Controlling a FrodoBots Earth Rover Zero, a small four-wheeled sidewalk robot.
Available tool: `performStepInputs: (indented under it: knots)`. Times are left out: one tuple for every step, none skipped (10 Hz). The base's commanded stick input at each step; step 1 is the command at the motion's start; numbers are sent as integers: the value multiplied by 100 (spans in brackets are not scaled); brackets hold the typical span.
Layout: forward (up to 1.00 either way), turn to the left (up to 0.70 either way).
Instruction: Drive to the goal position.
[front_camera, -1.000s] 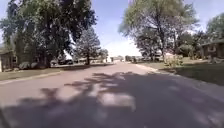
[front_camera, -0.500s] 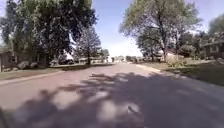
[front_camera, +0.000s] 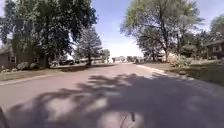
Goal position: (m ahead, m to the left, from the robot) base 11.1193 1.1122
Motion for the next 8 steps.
performStepInputs:
  knots:
    - [69, 3]
    - [69, 3]
    - [69, 3]
    - [69, 3]
    - [69, 3]
    - [69, 3]
    - [69, 3]
    - [69, 3]
